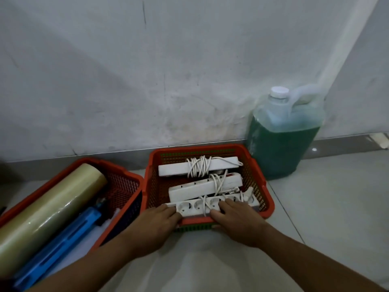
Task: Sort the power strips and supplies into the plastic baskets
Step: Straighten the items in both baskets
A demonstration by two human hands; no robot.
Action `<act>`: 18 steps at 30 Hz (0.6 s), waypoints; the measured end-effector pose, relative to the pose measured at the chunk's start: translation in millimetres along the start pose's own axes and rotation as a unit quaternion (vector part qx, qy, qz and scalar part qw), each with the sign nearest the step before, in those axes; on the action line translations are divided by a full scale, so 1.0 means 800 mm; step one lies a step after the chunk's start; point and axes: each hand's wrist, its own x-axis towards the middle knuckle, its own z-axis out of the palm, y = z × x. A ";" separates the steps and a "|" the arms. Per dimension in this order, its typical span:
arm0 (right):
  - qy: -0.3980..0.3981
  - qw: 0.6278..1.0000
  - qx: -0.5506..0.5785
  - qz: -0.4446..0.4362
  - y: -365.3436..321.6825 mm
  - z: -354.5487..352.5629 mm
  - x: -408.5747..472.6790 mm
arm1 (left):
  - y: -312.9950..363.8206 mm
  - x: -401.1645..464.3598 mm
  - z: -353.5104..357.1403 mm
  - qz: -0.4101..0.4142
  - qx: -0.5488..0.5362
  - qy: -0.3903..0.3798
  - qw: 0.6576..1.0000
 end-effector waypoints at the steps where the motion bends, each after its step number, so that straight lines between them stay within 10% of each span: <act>1: -0.010 1.000 0.008 0.008 0.000 0.000 0.001 | 0.001 0.002 0.001 -0.010 0.002 0.008 1.000; 18: -0.274 0.947 -0.153 0.072 -0.017 -0.056 0.044 | -0.004 -0.088 -0.018 -0.185 0.013 0.028 0.982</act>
